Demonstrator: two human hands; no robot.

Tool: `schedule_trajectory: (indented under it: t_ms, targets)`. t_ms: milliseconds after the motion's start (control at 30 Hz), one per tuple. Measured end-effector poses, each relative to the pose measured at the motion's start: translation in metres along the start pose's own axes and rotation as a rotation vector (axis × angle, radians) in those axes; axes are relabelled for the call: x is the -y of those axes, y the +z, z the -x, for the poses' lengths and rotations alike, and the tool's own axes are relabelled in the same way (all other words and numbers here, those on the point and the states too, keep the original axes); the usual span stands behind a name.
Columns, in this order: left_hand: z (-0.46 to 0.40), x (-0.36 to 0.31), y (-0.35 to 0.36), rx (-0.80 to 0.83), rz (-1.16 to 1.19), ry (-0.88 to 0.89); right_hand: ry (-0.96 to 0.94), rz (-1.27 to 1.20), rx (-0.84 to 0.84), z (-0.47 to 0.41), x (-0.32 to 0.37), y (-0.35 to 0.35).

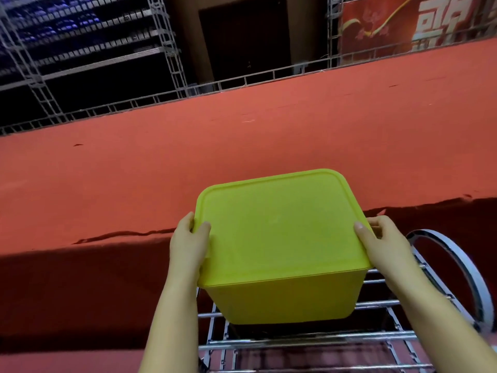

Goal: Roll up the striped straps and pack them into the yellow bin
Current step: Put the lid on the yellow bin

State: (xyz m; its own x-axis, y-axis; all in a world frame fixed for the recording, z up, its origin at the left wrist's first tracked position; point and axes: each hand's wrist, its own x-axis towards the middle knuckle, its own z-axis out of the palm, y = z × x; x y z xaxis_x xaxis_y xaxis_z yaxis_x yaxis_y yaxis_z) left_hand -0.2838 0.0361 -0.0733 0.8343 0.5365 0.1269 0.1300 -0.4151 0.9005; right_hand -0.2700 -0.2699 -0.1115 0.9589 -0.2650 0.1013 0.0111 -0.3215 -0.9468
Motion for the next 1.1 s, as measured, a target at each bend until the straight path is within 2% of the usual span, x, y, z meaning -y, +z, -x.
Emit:
schedule_trajectory:
  t_ms: [333,433,533,600,767,933,1033,1100]
  targets:
    - [-0.03,0.017,-0.004,0.119,-0.164,-0.057,0.039,0.116,0.02,-0.011,0.006,0.008]
    - [-0.034,0.026,-0.009,0.187,-0.058,-0.167,0.063,0.14,0.026,-0.013,0.006,0.012]
    - [-0.034,0.029,-0.006,0.21,-0.02,-0.171,0.11,0.088,0.026,-0.018,0.001,0.01]
    - [-0.032,0.031,-0.003,0.214,0.036,-0.178,0.17,-0.003,0.042,-0.022,-0.004,0.008]
    - [-0.028,0.034,-0.002,0.253,0.319,-0.323,0.261,-0.263,0.073,-0.027,-0.009,-0.001]
    - [-0.022,0.034,0.01,0.211,0.337,-0.314,0.265,-0.335,0.032,-0.028,-0.019,-0.013]
    - [-0.014,0.028,0.022,0.238,0.352,-0.321,0.262,-0.307,0.018,-0.032,-0.023,-0.031]
    - [-0.02,0.022,0.031,0.262,0.214,-0.282,0.265,-0.219,0.058,-0.036,-0.026,-0.045]
